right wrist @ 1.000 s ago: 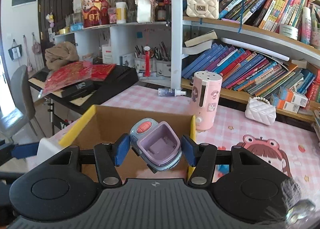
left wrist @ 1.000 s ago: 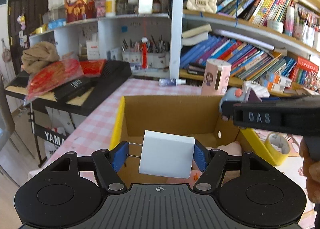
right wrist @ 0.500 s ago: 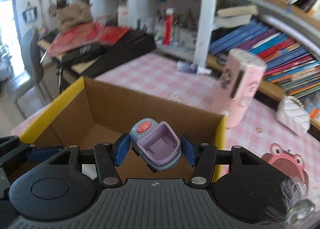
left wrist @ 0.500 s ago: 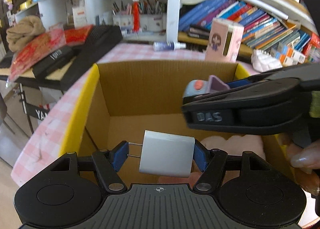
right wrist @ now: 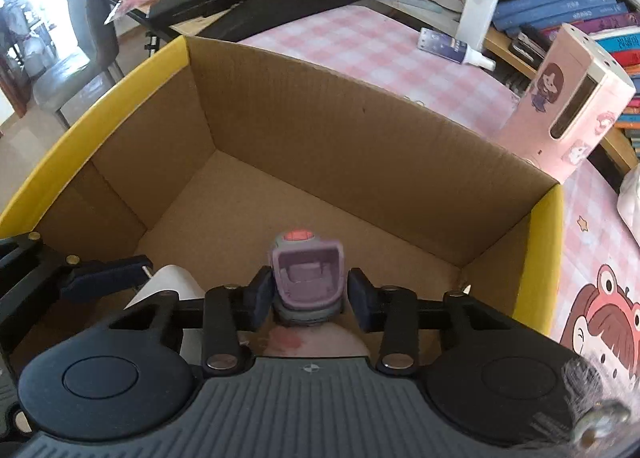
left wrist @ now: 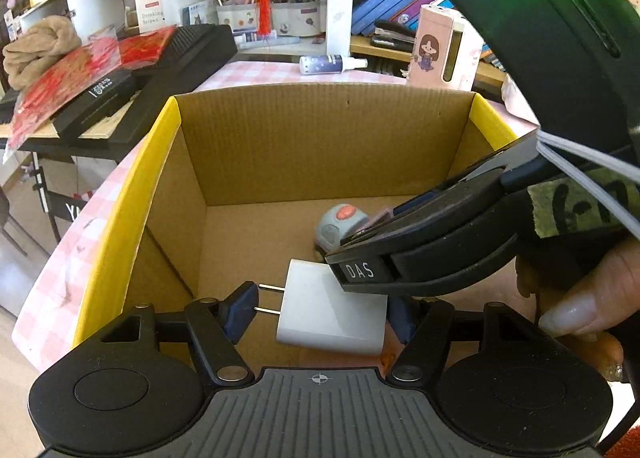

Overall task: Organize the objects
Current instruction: 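Lower the charger and watch into the yellow box and open both tools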

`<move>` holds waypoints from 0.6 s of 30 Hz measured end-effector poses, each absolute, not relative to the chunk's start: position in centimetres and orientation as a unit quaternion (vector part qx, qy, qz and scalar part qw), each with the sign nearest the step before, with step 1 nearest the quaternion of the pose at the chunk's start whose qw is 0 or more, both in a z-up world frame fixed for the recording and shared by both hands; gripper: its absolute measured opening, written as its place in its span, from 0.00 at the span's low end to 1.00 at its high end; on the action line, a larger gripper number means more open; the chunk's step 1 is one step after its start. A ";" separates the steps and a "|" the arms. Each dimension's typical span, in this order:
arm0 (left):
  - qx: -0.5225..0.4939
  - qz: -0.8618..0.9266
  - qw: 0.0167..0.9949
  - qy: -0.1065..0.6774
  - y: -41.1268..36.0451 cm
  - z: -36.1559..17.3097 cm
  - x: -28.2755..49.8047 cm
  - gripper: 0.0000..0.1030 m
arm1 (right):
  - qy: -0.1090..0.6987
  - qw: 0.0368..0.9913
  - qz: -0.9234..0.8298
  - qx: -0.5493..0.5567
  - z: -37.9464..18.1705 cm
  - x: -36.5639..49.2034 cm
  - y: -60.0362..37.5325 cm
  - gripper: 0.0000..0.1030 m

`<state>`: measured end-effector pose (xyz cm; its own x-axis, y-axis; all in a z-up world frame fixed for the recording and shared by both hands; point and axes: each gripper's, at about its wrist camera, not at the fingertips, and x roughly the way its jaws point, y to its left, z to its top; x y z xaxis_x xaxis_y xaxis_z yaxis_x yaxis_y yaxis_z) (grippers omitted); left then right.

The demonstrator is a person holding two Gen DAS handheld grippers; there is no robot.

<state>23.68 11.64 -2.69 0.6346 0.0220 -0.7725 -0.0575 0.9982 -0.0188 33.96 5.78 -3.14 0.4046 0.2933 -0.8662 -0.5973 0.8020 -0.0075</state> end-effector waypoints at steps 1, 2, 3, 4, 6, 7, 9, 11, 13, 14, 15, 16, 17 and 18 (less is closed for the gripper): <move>-0.020 0.025 0.905 0.424 11.7 -2.6 23.6 0.65 | 0.470 0.824 0.272 -0.160 -3.0 33.8 5.7 0.37; -0.019 0.027 0.908 0.418 11.7 -2.5 23.4 0.66 | 0.462 0.829 0.272 -0.160 -2.8 33.7 5.7 0.37; -0.019 0.029 0.911 0.412 11.7 -2.2 23.2 0.66 | 0.451 0.835 0.273 -0.159 -2.6 33.4 5.6 0.38; -0.020 0.030 0.913 0.407 11.8 -2.0 23.2 0.67 | 0.438 0.842 0.273 -0.158 -2.3 33.1 5.5 0.41; -0.019 0.035 0.918 0.394 11.9 -1.4 22.7 0.71 | 0.418 0.854 0.268 -0.156 -1.7 32.6 5.1 0.44; -0.017 0.036 0.920 0.389 11.9 -1.2 22.6 0.77 | 0.410 0.859 0.265 -0.154 -1.4 32.5 5.0 0.46; -0.016 0.036 0.925 0.378 12.0 -0.8 22.0 0.77 | 0.388 0.875 0.253 -0.143 -0.5 31.8 4.2 0.51; -0.014 0.041 0.929 0.366 12.1 -0.3 21.4 0.78 | 0.370 0.888 0.242 -0.130 0.4 31.0 3.5 0.53; -0.016 0.044 0.935 0.351 12.3 0.3 20.6 0.78 | 0.352 0.900 0.230 -0.118 1.2 30.1 2.6 0.54; -0.019 0.046 0.938 0.344 12.4 0.7 20.2 0.79 | 0.344 0.905 0.224 -0.113 1.5 29.7 2.3 0.54; -0.022 0.048 0.941 0.334 12.6 1.0 19.7 0.80 | 0.336 0.910 0.217 -0.108 1.9 29.1 1.8 0.54; -0.024 0.051 0.944 0.327 12.7 1.3 19.3 0.81 | 0.330 0.914 0.211 -0.103 2.0 28.8 1.6 0.54; -0.026 0.054 0.946 0.317 12.9 1.5 18.9 0.82 | 0.322 0.919 0.205 -0.098 2.2 28.2 1.2 0.54; -0.028 0.058 0.950 0.306 13.0 1.8 18.3 0.82 | 0.314 0.923 0.199 -0.094 2.5 27.5 0.9 0.54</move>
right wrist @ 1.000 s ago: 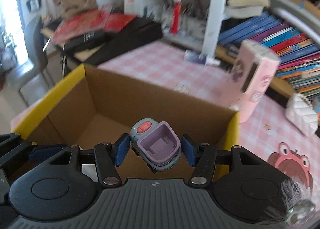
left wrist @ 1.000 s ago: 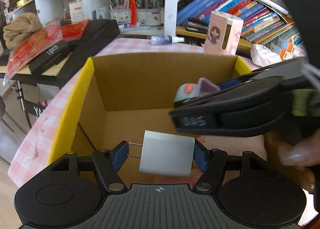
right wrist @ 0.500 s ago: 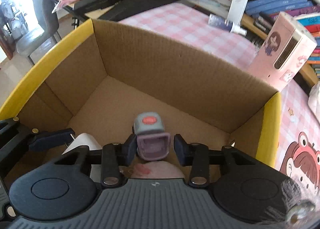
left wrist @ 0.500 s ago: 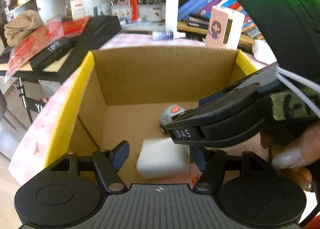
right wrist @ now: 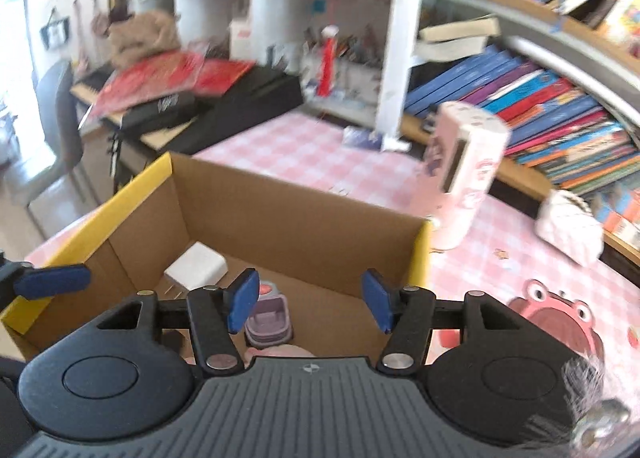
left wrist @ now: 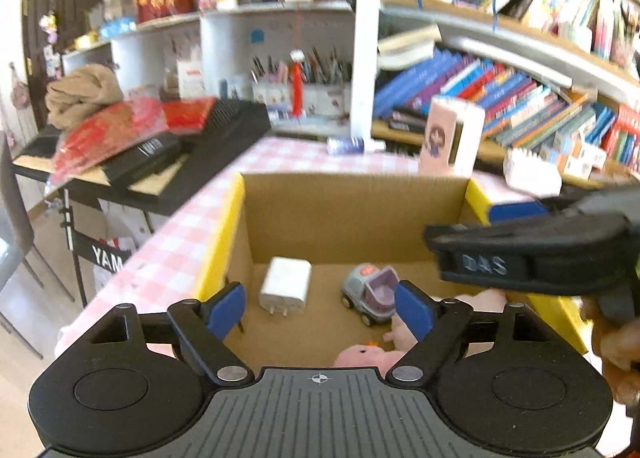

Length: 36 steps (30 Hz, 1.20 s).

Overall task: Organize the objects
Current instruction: 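Lower the charger and watch into the yellow box and open both tools, then withdraw both tools from the box back toward the tape and comb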

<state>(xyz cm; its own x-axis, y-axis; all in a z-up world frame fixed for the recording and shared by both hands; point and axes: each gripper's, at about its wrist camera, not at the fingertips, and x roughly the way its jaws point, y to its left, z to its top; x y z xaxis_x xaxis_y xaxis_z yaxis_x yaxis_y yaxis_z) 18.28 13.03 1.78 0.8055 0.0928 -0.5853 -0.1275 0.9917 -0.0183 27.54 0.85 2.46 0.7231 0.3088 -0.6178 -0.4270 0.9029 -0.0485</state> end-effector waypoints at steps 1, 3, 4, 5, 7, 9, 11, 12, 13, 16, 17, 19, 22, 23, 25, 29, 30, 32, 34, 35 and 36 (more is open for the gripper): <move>-0.030 0.063 0.952 0.298 13.1 2.0 17.7 0.83 | 0.305 0.928 0.192 -0.091 2.7 26.8 0.5 0.55; -0.039 0.080 0.955 0.284 13.6 2.3 16.5 0.84 | 0.290 0.936 0.179 -0.084 3.0 25.5 0.0 0.55; -0.044 0.087 0.955 0.280 13.9 2.4 16.0 0.84 | 0.283 0.941 0.171 -0.077 3.1 24.8 -0.3 0.56; -0.050 0.093 0.955 0.277 14.2 2.5 15.6 0.84 | 0.277 0.944 0.164 -0.070 3.2 24.3 -0.6 0.56; -0.061 0.108 0.955 0.271 14.8 2.7 14.7 0.84 | 0.267 0.950 0.152 -0.059 3.3 23.1 -0.9 0.58; -0.068 0.117 0.954 0.267 15.3 2.8 13.7 0.84 | 0.260 0.954 0.142 -0.057 3.4 22.0 -1.2 0.59; -0.072 0.123 0.954 0.264 15.7 2.8 12.7 0.86 | 0.253 0.957 0.131 -0.054 3.6 21.1 -1.3 0.60; -0.074 0.124 0.954 0.263 15.8 2.8 12.2 0.86 | 0.250 0.958 0.127 -0.053 3.7 20.6 -1.3 0.61; -0.074 0.125 0.954 0.262 15.9 2.8 11.7 0.88 | 0.248 0.959 0.125 -0.052 3.8 20.0 -1.4 0.63; -0.074 0.126 0.954 0.262 16.1 2.8 10.2 0.89 | 0.244 0.961 0.120 -0.054 3.8 18.3 -1.2 0.65; -0.074 0.127 0.954 0.262 16.2 2.7 9.7 0.90 | 0.244 0.961 0.121 -0.056 3.8 17.7 -1.1 0.66; -0.075 0.129 0.953 0.265 16.3 2.6 8.6 0.90 | 0.245 0.960 0.123 -0.064 3.7 16.4 -0.7 0.68; -0.076 0.132 0.950 0.271 16.5 2.3 7.0 0.90 | 0.249 0.958 0.124 -0.072 3.3 14.5 -0.4 0.70; -0.077 0.132 0.950 0.274 16.6 2.2 6.4 0.90 | 0.251 0.957 0.123 -0.074 3.1 13.9 -0.3 0.70; -0.077 0.133 0.948 0.279 16.8 1.9 5.3 0.90 | 0.256 0.956 0.121 -0.076 2.8 12.5 -0.1 0.71; -0.079 0.132 0.944 0.293 16.9 1.4 2.9 0.90 | 0.266 0.953 0.118 -0.079 2.2 9.8 0.1 0.72; -0.079 0.131 0.943 0.297 17.0 1.3 2.3 0.90 | 0.270 0.952 0.117 -0.080 2.0 9.1 0.2 0.73; -0.078 0.128 0.941 0.305 17.0 1.0 1.3 0.90 | 0.276 0.950 0.119 -0.083 1.6 7.8 0.3 0.74; -0.076 0.125 0.939 0.310 17.0 0.9 0.5 0.90 | 0.282 0.948 0.120 -0.087 1.2 6.5 0.5 0.75; -0.074 0.124 0.939 0.312 17.0 0.9 0.0 0.90 | 0.285 0.947 0.121 -0.089 1.0 6.0 0.6 0.75; -0.071 0.122 0.939 0.313 16.9 0.8 -0.4 0.90 | 0.287 0.946 0.122 -0.089 0.9 5.3 0.7 0.76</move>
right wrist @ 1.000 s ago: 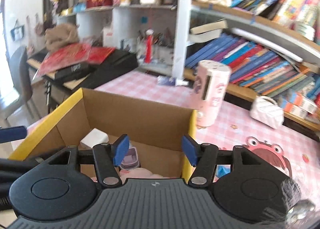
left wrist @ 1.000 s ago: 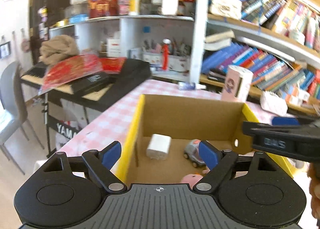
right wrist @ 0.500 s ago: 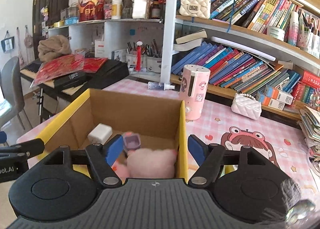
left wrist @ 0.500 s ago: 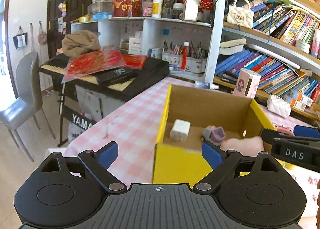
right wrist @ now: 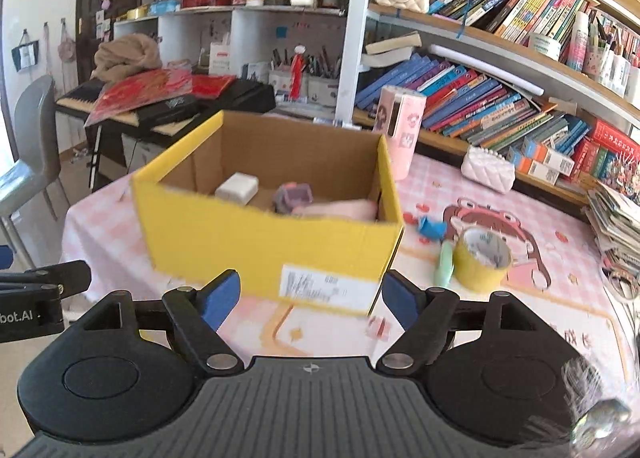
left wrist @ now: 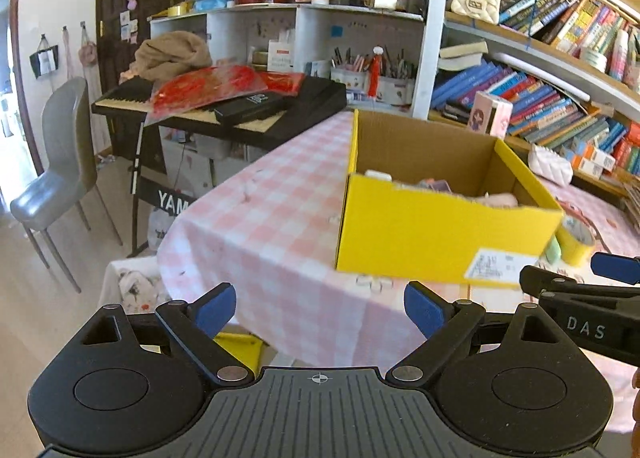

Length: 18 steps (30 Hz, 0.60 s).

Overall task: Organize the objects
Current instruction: 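Withdraw both tools from the box back toward the tape and comb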

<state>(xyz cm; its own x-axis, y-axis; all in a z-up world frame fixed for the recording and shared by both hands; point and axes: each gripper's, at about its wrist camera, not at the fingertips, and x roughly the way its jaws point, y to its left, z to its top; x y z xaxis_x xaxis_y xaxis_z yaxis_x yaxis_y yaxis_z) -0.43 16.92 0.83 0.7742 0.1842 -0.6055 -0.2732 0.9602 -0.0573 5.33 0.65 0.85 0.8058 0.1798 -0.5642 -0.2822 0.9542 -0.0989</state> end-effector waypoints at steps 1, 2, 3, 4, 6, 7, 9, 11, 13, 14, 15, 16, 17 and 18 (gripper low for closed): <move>-0.069 0.120 0.939 0.315 16.8 0.7 -0.8 0.90 | 0.289 0.945 0.122 -0.090 0.7 4.9 0.7 0.77; -0.066 0.118 0.939 0.317 16.8 0.6 -1.2 0.90 | 0.290 0.945 0.122 -0.090 0.6 4.4 0.8 0.77; -0.064 0.116 0.938 0.321 16.7 0.5 -1.5 0.90 | 0.293 0.944 0.122 -0.090 0.5 3.9 0.8 0.78; -0.062 0.114 0.937 0.325 16.6 0.4 -1.8 0.90 | 0.294 0.944 0.121 -0.090 0.3 3.5 0.8 0.78; -0.057 0.109 0.935 0.332 16.5 0.2 -2.3 0.90 | 0.298 0.943 0.119 -0.087 0.1 2.8 0.8 0.79; -0.055 0.106 0.935 0.335 16.4 0.1 -2.5 0.90 | 0.300 0.943 0.118 -0.086 0.0 2.5 0.7 0.80; -0.051 0.101 0.934 0.339 16.2 0.0 -2.7 0.90 | 0.306 0.942 0.113 -0.084 -0.1 2.1 0.5 0.80; -0.049 0.096 0.934 0.342 16.1 -0.1 -2.9 0.90 | 0.311 0.941 0.107 -0.082 -0.3 1.8 0.3 0.81; -0.049 0.089 0.934 0.343 15.9 -0.1 -3.0 0.90 | 0.313 0.941 0.100 -0.081 -0.4 1.4 0.0 0.82; -0.048 0.086 0.934 0.344 15.7 -0.1 -3.0 0.91 | 0.314 0.941 0.096 -0.080 -0.4 1.2 -0.1 0.83; -0.046 0.082 0.935 0.343 15.5 -0.1 -2.9 0.91 | 0.315 0.941 0.091 -0.078 -0.3 1.1 -0.4 0.83; -0.044 0.077 0.935 0.342 15.3 -0.1 -2.8 0.91 | 0.315 0.942 0.087 -0.077 -0.3 1.1 -0.6 0.83; -0.042 0.072 0.936 0.342 15.2 -0.1 -2.8 0.91 | 0.315 0.942 0.082 -0.075 -0.3 1.0 -0.9 0.84; -0.040 0.065 0.936 0.343 14.9 -0.1 -2.6 0.91 | 0.316 0.943 0.075 -0.074 -0.2 0.9 -1.2 0.84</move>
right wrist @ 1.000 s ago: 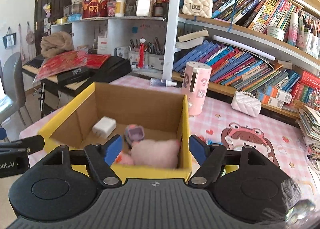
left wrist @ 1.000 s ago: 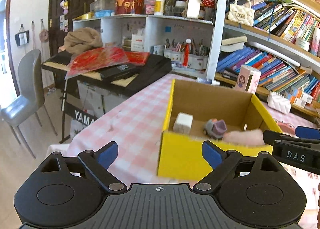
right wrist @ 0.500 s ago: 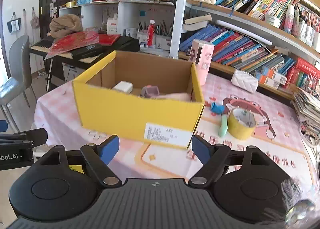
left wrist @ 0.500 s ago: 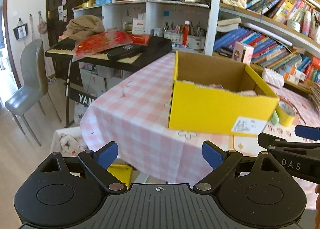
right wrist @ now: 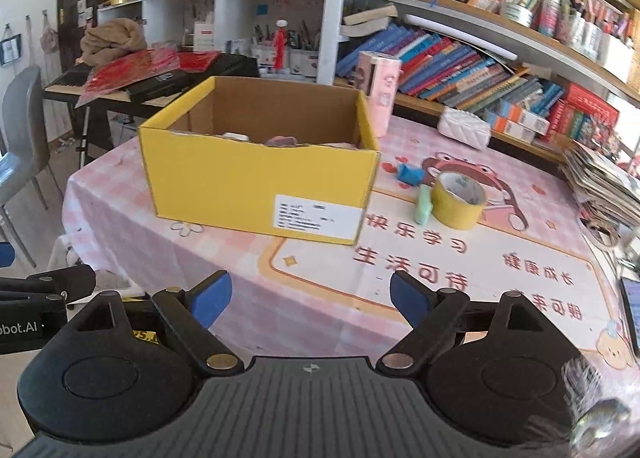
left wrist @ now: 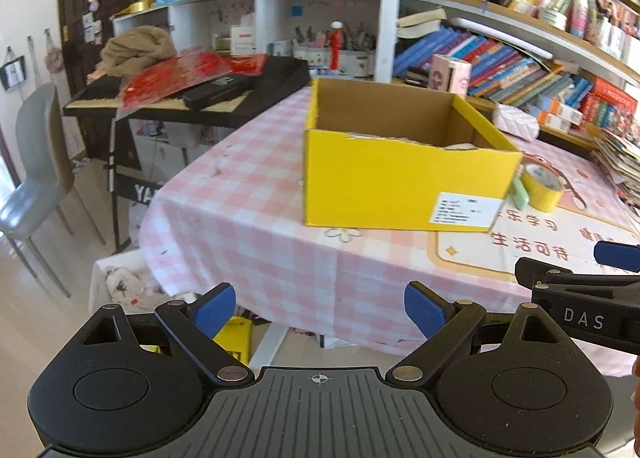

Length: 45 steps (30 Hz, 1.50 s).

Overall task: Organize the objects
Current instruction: 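Withdraw both tools from the box back toward the tape and comb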

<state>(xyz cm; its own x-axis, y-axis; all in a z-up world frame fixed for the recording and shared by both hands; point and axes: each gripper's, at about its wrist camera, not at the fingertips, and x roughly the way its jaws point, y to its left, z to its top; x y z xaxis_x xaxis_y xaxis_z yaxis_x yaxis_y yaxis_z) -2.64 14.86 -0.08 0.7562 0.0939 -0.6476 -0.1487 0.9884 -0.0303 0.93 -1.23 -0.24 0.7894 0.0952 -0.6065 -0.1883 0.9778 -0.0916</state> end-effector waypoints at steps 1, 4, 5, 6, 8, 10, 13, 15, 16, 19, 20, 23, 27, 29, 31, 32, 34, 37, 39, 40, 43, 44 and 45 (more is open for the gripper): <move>-0.038 0.059 0.936 0.344 14.6 -0.1 -2.5 0.91 | 0.316 0.944 0.069 -0.072 -0.2 0.8 -1.5 0.84; -0.028 0.039 0.937 0.347 13.6 -0.2 -2.1 0.91 | 0.318 0.945 0.048 -0.064 -0.3 0.6 -2.6 0.85; -0.024 0.034 0.937 0.347 13.2 -0.2 -1.9 0.91 | 0.319 0.945 0.042 -0.062 -0.3 0.6 -3.0 0.85; -0.021 0.028 0.937 0.347 12.9 -0.2 -1.7 0.91 | 0.321 0.945 0.035 -0.059 -0.3 0.6 -3.3 0.85; -0.019 0.019 0.937 0.347 12.4 -0.2 -1.3 0.91 | 0.323 0.944 0.023 -0.054 -0.3 0.6 -4.0 0.85; -0.016 0.009 0.938 0.347 11.9 -0.2 -0.8 0.91 | 0.324 0.945 0.013 -0.051 -0.3 0.7 -4.7 0.85; -0.012 -0.006 0.938 0.347 11.0 -0.2 -0.2 0.91 | 0.323 0.945 -0.003 -0.047 -0.2 0.7 -5.7 0.85; -0.008 -0.017 0.937 0.348 10.3 -0.3 0.2 0.91 | 0.324 0.945 -0.013 -0.044 -0.2 0.7 -6.4 0.85; -0.006 -0.022 0.937 0.348 10.0 -0.3 0.4 0.91 | 0.325 0.945 -0.018 -0.042 -0.2 0.8 -6.8 0.85; -0.001 -0.036 0.936 0.351 9.0 -0.4 1.0 0.92 | 0.328 0.944 -0.034 -0.036 -0.3 1.0 -7.9 0.85; 0.001 -0.040 0.936 0.351 8.7 -0.4 1.2 0.92 | 0.328 0.943 -0.038 -0.035 -0.3 1.1 -8.2 0.85; 0.006 -0.050 0.935 0.351 7.9 -0.4 1.8 0.92 | 0.331 0.942 -0.049 -0.030 -0.3 1.5 -9.2 0.86; 0.007 -0.057 0.934 0.352 6.9 -0.4 2.9 0.92 | 0.332 0.941 -0.057 -0.029 -0.3 2.2 -10.4 0.86; 0.008 -0.061 0.934 0.352 6.3 -0.5 3.4 0.92 | 0.332 0.941 -0.060 -0.027 -0.3 2.5 -10.9 0.86; 0.010 -0.064 0.933 0.353 5.8 -0.5 4.0 0.92 | 0.334 0.940 -0.063 -0.026 -0.4 2.9 -11.5 0.86; 0.010 -0.065 0.933 0.353 5.5 -0.5 4.2 0.92 | 0.334 0.940 -0.065 -0.026 -0.4 3.1 -11.7 0.86; 0.011 -0.067 0.933 0.354 4.9 -0.6 4.8 0.92 | 0.336 0.939 -0.067 -0.024 -0.4 3.6 -12.3 0.86; 0.013 -0.068 0.933 0.354 4.0 -0.8 5.6 0.92 | 0.337 0.939 -0.068 -0.023 -0.6 4.4 -13.2 0.86; 0.014 -0.067 0.932 0.355 3.5 -0.9 6.1 0.92 | 0.339 0.938 -0.066 -0.022 -0.7 5.0 -13.7 0.86; 0.014 -0.065 0.932 0.356 3.2 -0.9 6.4 0.92 | 0.340 0.938 -0.065 -0.022 -0.8 5.4 -14.0 0.86; 0.013 -0.060 0.931 0.361 2.4 -1.1 7.4 0.92 | 0.343 0.937 -0.059 -0.022 -0.9 6.6 -14.8 0.86; 0.014 -0.059 0.930 0.363 2.1 -1.1 7.7 0.92 | 0.344 0.937 -0.057 -0.022 -0.9 7.0 -15.1 0.86; 0.014 -0.058 0.930 0.364 1.7 -1.0 8.0 0.92 | 0.346 0.936 -0.055 -0.022 -1.0 7.4 -15.4 0.86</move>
<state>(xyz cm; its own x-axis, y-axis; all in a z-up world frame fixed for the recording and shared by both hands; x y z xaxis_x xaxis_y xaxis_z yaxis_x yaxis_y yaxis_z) 8.04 1.74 -1.02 0.7286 -0.0975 -0.6780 0.1179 0.9929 -0.0160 7.41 -15.42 -0.96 0.7549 -0.1183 -0.6451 0.0878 0.9930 -0.0793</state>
